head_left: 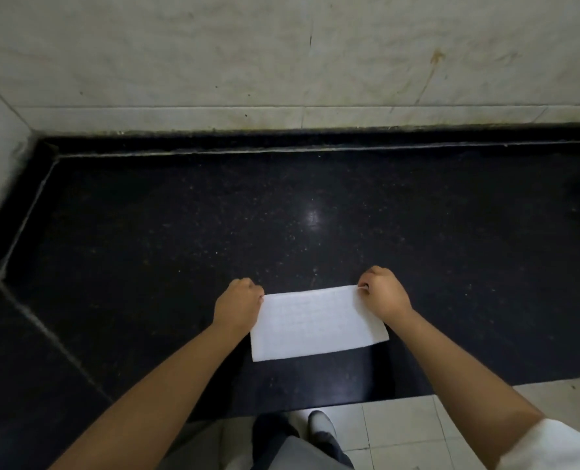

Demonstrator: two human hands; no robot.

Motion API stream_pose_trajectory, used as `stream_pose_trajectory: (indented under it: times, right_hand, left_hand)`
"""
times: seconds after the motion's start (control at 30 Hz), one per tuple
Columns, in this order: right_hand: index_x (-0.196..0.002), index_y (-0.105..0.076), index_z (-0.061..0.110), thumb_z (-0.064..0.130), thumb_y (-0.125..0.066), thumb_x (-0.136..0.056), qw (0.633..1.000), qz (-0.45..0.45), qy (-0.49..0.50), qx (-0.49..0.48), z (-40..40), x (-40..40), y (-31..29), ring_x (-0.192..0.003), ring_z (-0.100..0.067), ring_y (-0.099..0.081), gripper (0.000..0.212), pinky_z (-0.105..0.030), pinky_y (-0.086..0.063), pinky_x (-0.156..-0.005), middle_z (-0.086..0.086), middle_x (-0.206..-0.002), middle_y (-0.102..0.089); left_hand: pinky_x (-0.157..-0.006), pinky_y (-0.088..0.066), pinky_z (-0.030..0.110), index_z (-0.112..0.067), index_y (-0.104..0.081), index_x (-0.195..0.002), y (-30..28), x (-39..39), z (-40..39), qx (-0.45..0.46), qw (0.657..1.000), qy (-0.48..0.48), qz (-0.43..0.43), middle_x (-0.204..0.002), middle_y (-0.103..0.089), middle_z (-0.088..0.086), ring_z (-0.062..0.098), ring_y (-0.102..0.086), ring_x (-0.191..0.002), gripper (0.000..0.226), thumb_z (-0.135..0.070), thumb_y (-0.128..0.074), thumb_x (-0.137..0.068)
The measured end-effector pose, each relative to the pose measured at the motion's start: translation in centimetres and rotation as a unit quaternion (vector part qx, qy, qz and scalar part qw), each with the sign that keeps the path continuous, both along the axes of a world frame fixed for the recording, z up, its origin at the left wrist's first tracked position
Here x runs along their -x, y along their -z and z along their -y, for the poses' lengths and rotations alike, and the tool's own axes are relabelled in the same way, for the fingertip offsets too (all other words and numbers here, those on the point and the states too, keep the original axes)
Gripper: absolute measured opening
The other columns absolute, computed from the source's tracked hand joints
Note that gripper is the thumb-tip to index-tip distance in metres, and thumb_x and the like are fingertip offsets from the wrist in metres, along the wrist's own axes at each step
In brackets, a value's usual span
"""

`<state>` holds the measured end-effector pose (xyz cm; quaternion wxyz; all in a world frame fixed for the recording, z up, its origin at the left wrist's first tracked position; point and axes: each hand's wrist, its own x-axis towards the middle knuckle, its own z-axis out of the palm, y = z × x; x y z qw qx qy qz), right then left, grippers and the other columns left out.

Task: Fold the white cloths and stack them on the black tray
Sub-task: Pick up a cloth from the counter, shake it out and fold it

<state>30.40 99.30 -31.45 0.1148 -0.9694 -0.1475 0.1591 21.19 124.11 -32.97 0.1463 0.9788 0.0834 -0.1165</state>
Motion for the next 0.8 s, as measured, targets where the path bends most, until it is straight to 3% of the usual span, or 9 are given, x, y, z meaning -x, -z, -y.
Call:
stream_pose_trajectory:
  times: [0.1,0.2,0.27,0.37,0.47,0.57,0.63,0.7,0.8]
  right_hand:
    - [-0.109,-0.061,0.004,0.004,-0.044,-0.090,1.000,-0.005,-0.002,0.008,-0.1,0.0,0.5,-0.109,-0.028,-0.049,0.026,-0.034,-0.043,-0.087,-0.012,-0.115,-0.056]
    - [-0.117,-0.058,0.006,0.005,-0.043,-0.090,0.999,-0.020,-0.021,0.034,-0.3,-0.2,0.4,-0.110,-0.028,-0.049,0.030,-0.032,-0.043,-0.088,-0.012,-0.116,-0.054]
    - [-0.112,-0.061,0.005,0.003,-0.043,-0.089,0.997,-0.035,-0.038,0.050,-0.6,-0.5,-0.1,-0.105,-0.029,-0.053,0.029,-0.029,-0.041,-0.077,-0.011,-0.108,-0.053]
    - [-0.103,-0.066,0.002,0.001,-0.047,-0.085,0.997,-0.012,-0.064,0.034,-0.7,-1.1,-2.0,-0.099,-0.033,-0.055,0.026,-0.028,-0.039,-0.072,-0.016,-0.105,-0.055]
    - [-0.087,-0.069,-0.001,0.005,-0.048,-0.077,0.986,0.126,-0.068,-0.083,-0.3,-1.2,-4.6,-0.086,-0.038,-0.057,0.023,-0.032,-0.045,-0.074,-0.022,-0.090,-0.060]
    - [-0.076,-0.066,-0.001,0.013,-0.042,-0.073,0.943,0.250,-0.036,-0.216,-0.4,0.2,-6.0,-0.079,-0.023,-0.049,0.028,-0.020,-0.033,-0.070,-0.018,-0.079,-0.061]
    - [-0.074,-0.066,0.000,0.009,-0.044,-0.071,0.932,0.275,-0.023,-0.234,-0.4,1.7,-4.9,-0.081,-0.021,-0.048,0.024,-0.020,-0.033,-0.072,-0.018,-0.080,-0.062]
    - [-0.074,-0.066,0.003,0.006,-0.050,-0.069,0.946,0.261,-0.020,-0.193,-0.1,3.5,-2.1,-0.084,-0.030,-0.057,0.018,-0.030,-0.044,-0.075,-0.020,-0.085,-0.064]
    - [-0.081,-0.068,0.007,0.006,-0.078,-0.058,0.988,0.134,-0.028,-0.065,0.4,6.3,2.0,-0.094,-0.043,-0.062,0.024,-0.055,-0.052,-0.078,-0.021,-0.099,-0.066]
  left_hand:
    - [-0.083,-0.048,0.028,-0.014,-0.058,-0.120,0.5,0.3,-0.3,-0.036,0.998,0.048,0.009,-0.115,-0.058,0.003,0.019,-0.052,-0.110,0.031,-0.025,-0.055,-0.091]
    - [-0.041,-0.044,0.016,-0.017,-0.070,-0.065,0.9,0.9,-0.9,-0.095,0.981,0.155,0.061,-0.064,-0.061,-0.003,0.011,-0.060,-0.057,0.032,-0.028,-0.092,-0.043]
    - [-0.033,-0.034,0.015,-0.017,-0.062,-0.049,1.2,1.1,-1.1,-0.108,0.977,0.180,0.043,-0.053,-0.054,-0.003,0.010,-0.052,-0.044,0.038,-0.019,-0.093,-0.029]
    - [-0.033,-0.030,0.017,-0.013,-0.056,-0.047,-0.8,0.7,-1.9,-0.138,0.957,0.240,0.084,-0.053,-0.052,0.002,0.015,-0.051,-0.044,0.034,-0.006,-0.085,-0.032]
    - [-0.035,-0.031,0.023,-0.009,-0.057,-0.056,-4.4,-0.7,-3.6,-0.111,0.949,0.231,0.185,-0.058,-0.052,0.008,0.023,-0.050,-0.047,0.006,-0.004,-0.059,-0.060]
    - [-0.043,-0.038,0.028,-0.005,-0.065,-0.067,-7.1,-0.7,-4.7,-0.086,0.933,0.201,0.286,-0.067,-0.058,0.011,0.025,-0.052,-0.055,0.021,-0.014,-0.050,-0.078]
    - [-0.050,-0.040,0.031,-0.005,-0.066,-0.067,-6.4,0.5,-4.9,-0.080,0.918,0.206,0.330,-0.071,-0.062,0.012,0.026,-0.052,-0.061,0.020,-0.014,-0.054,-0.081]
    - [-0.059,-0.041,0.032,-0.009,-0.066,-0.065,-4.0,2.4,-4.7,-0.090,0.925,0.224,0.293,-0.075,-0.066,0.010,0.025,-0.055,-0.069,0.021,-0.018,-0.054,-0.080]
    - [-0.069,-0.052,0.028,-0.017,-0.073,-0.072,-0.4,5.1,-3.8,-0.137,0.958,0.232,0.098,-0.086,-0.072,0.005,0.021,-0.068,-0.078,0.027,-0.037,-0.055,-0.072]
